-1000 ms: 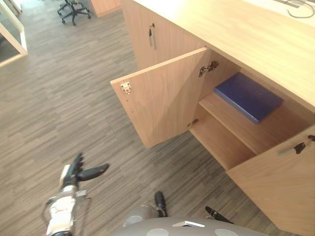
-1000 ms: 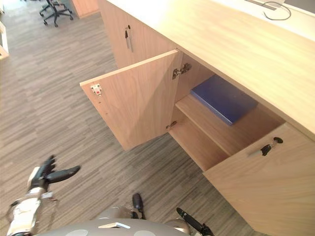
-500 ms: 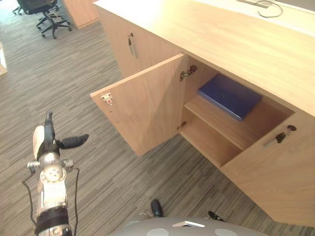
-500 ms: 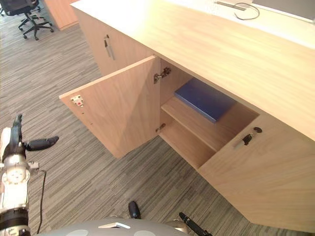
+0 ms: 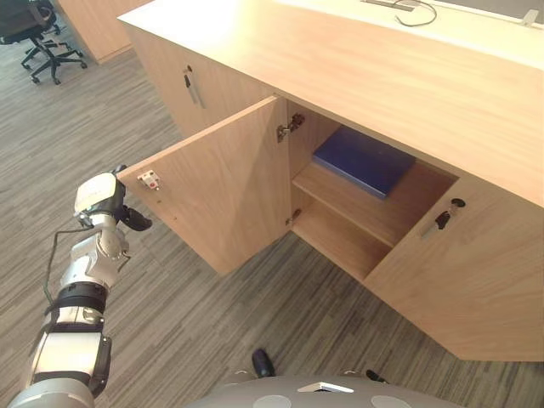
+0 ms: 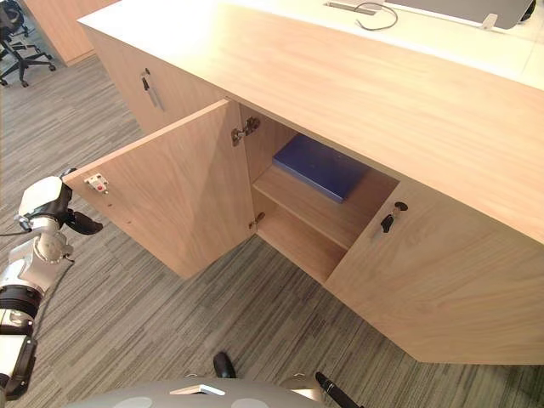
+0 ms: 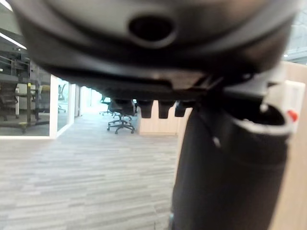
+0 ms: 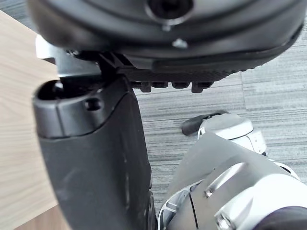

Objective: Walk over to the cabinet, pick up the folder, carry it to the office cabinet, place the folder inside the office cabinet, then close the office cabinet door

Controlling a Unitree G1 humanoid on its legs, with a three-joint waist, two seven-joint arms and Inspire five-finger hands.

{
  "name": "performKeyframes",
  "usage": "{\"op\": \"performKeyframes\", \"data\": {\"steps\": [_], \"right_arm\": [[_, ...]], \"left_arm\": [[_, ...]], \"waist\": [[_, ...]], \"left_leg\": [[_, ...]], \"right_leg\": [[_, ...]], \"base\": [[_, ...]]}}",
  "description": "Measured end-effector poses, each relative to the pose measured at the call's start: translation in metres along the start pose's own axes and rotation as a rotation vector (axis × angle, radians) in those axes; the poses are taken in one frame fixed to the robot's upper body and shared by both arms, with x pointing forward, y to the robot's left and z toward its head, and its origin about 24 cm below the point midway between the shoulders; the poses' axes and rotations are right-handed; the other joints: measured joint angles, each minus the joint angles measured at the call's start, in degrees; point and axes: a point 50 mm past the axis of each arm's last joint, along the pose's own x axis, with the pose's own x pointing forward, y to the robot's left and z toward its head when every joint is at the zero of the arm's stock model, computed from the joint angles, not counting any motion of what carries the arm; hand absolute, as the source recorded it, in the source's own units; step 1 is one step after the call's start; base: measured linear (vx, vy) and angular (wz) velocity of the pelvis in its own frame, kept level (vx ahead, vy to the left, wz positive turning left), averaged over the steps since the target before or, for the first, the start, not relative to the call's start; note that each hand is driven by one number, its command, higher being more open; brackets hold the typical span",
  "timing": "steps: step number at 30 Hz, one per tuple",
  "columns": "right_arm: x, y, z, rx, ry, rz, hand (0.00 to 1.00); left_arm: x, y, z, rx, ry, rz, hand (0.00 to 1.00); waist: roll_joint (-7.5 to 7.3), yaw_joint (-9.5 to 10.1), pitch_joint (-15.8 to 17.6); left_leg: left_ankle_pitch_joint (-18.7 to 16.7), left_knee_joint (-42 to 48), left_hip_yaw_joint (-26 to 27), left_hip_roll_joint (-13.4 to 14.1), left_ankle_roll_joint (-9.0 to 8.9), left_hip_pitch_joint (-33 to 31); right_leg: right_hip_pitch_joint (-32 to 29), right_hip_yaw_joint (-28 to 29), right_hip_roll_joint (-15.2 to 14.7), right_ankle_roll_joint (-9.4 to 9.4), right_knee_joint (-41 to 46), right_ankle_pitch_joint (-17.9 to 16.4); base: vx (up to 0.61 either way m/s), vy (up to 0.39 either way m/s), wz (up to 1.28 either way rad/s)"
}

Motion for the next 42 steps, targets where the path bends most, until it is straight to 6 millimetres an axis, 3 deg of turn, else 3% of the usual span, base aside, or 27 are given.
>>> {"op": "performKeyframes", "data": {"steps": [4, 5, 9, 11, 13, 15, 16, 18, 19, 20, 24, 26, 30, 34, 38, 39, 40, 42], "right_arm": [[0.003, 0.01, 0.01, 0.041, -0.027, 0.008, 1.0], [0.003, 0.013, 0.013, 0.056, -0.036, 0.018, 1.0], [0.004, 0.018, 0.018, 0.056, -0.057, 0.024, 1.0], [0.004, 0.018, 0.017, 0.056, -0.051, 0.018, 1.0], [0.004, 0.017, 0.016, 0.057, -0.046, 0.003, 1.0], [0.005, 0.015, 0.014, 0.06, -0.033, -0.023, 1.0], [0.005, 0.017, 0.016, 0.061, -0.037, -0.033, 1.0], [0.006, 0.019, 0.018, 0.063, -0.039, -0.034, 1.0], [0.006, 0.022, 0.018, 0.07, -0.032, -0.039, 1.0], [0.006, 0.022, 0.017, 0.071, -0.027, -0.042, 1.0], [0.007, 0.029, 0.014, 0.05, -0.006, -0.036, 1.0], [0.007, 0.029, 0.014, 0.035, -0.007, -0.022, 1.0], [0.005, 0.013, 0.006, -0.026, 0.013, -0.044, 1.0], [0.003, 0.007, 0.005, -0.064, 0.008, -0.048, 1.0], [0.003, 0.01, 0.006, -0.114, 0.003, -0.029, 1.0], [0.004, 0.016, 0.007, -0.117, -0.002, -0.009, 1.0], [0.004, 0.017, 0.006, -0.12, -0.002, -0.003, 1.0], [0.004, 0.026, 0.002, -0.126, 0.004, 0.031, 1.0]], "left_arm": [[0.004, 0.0, 0.019, 0.118, -0.086, -0.016, 1.0], [0.005, -0.001, 0.024, 0.218, -0.124, -0.031, 1.0], [-0.002, -0.023, 0.036, 0.509, -0.279, -0.113, 1.0], [-0.006, -0.029, 0.049, 0.551, -0.357, -0.118, 1.0], [-0.019, -0.031, 0.085, 0.568, -0.55, -0.079, 1.0], [-0.045, -0.038, 0.126, 0.51, -0.779, -0.052, 1.0], [-0.075, -0.045, 0.163, 0.421, -0.961, -0.018, 1.0], [-0.097, -0.053, 0.184, 0.299, -1.029, -0.014, 1.0], [-0.125, -0.061, 0.205, 0.192, -1.121, -0.028, 1.0], [-0.137, -0.064, 0.213, 0.15, -1.17, -0.041, 1.0], [-0.235, -0.079, 0.256, -0.163, -1.565, -0.194, 1.0], [-0.255, -0.078, 0.266, -0.252, -1.627, -0.217, 1.0], [-0.251, -0.074, 0.269, -0.356, -1.568, -0.242, 1.0], [-0.235, -0.089, 0.252, -0.408, -1.376, -0.311, 1.0], [-0.217, -0.12, 0.219, -0.567, -1.047, -0.523, 1.0], [-0.199, -0.139, 0.196, -0.722, -0.77, -0.618, 1.0], [-0.196, -0.142, 0.191, -0.743, -0.724, -0.626, 1.0], [-0.181, -0.159, 0.155, -0.837, -0.454, -0.651, 1.0]], "waist": [[-0.05, 0.87, 0.0], [-0.11, 0.88, 0.1], [-0.23, 0.88, 0.1], [-0.25, 1.16, 0.1], [-0.61, 2.01, 0.3], [-1.38, 1.9, 0.5], [-1.77, 1.48, 0.5], [-1.98, 0.83, 0.5], [-1.98, 0.52, 0.4], [-1.94, 0.56, 0.4], [-1.06, 0.45, -0.1], [-0.52, -0.09, -0.5], [0.81, -0.3, -1.6], [-0.05, -0.62, -1.6], [-1.72, -1.02, -1.7], [-2.31, -0.85, -1.6], [-2.32, -0.84, -1.6], [-3.63, -0.34, -0.9]], "left_leg": [[0.0, 0.0, -0.9, -0.5, 0.04, -0.2], [0.1, 0.0, -1.4, -0.7, 0.1, -0.2], [0.1, -0.1, -1.9, -1.6, 0.13, -0.6], [0.2, 0.0, -2.1, -1.7, 0.46, -1.6], [0.6, 0.0, -2.5, -2.0, 1.16, -3.4], [0.8, 0.1, -2.8, -2.5, 1.42, -3.4], [0.8, 0.2, -3.1, -2.9, 1.54, -3.4], [0.8, 0.2, -3.2, -3.3, 1.55, -3.4], [0.8, 0.1, -3.3, -3.5, 1.56, -3.4], [0.8, 0.1, -3.2, -3.6, 1.57, -3.4], [0.8, 0.0, -3.2, -3.5, 1.8, -3.4], [0.8, 0.0, -3.1, -3.3, 1.85, -3.4], [1.0, -0.1, -3.1, -2.6, 1.96, -3.5], [1.6, -0.1, -3.1, -1.7, 1.79, -3.5], [1.6, 0.1, -2.4, -0.9, 1.6, -3.8], [0.7, 2.1, -1.1, 0.1, 1.42, -5.0], [0.1, 3.2, -0.9, 0.4, 1.26, -5.5], [-4.6, 13.6, 0.7, 4.0, 1.06, -9.0]], "right_leg": [[0.4, -1.1, -0.5, -0.12, 0.3, 0.1], [0.6, -1.8, -0.7, -0.16, 0.4, 0.3], [0.5, -2.3, -1.5, 0.21, 0.4, 0.9], [-0.3, -2.1, -1.6, 0.39, 0.5, 1.5], [-1.7, -2.2, -1.7, 0.41, 0.3, 2.3], [-1.5, -2.4, -2.2, 0.7, 0.3, 2.9], [-1.2, -2.5, -2.5, 0.71, 0.3, 3.4], [-1.2, -2.7, -2.7, 0.73, 0.3, 3.6], [-1.1, -2.8, -2.9, 0.73, 0.3, 3.6], [-1.1, -2.8, -3.0, 0.73, 0.3, 3.6], [-1.1, -2.6, -2.8, 0.73, 0.3, 3.6], [-1.3, -2.2, -2.6, 0.73, 0.3, 3.6], [-2.0, -1.9, -2.3, 0.49, 0.4, 3.1], [-2.0, -2.2, -1.3, 0.27, 0.1, 2.9], [-2.6, -1.5, -0.7, -0.12, -0.2, 2.6], [-3.8, 0.0, -0.3, -0.25, -0.2, 2.6], [-3.9, 0.1, -0.2, -0.27, -0.2, 2.6], [-4.1, 2.2, 0.7, -0.65, -0.2, 2.4]], "base": [[0.01, 0.036, 0.2], [-0.01, 0.05, 0.19], [-0.02, 0.07, 0.11], [-0.03, 0.066, 0.1], [-0.04, 0.075, 0.09], [-0.03, 0.093, 0.08], [-0.02, 0.073, 0.04], [-0.04, 0.061, 0.03], [-0.04, 0.016, 0.03], [-0.07, 0.006, 0.01], [-0.06, -0.024, -0.01], [-0.06, -0.031, -0.08], [-0.07, -0.033, -0.05], [-0.04, -0.062, -0.02], [0.02, -0.048, -0.14], [0.04, -0.047, -0.3], [0.05, -0.085, -0.41], [0.05, -0.105, -0.5]]}}
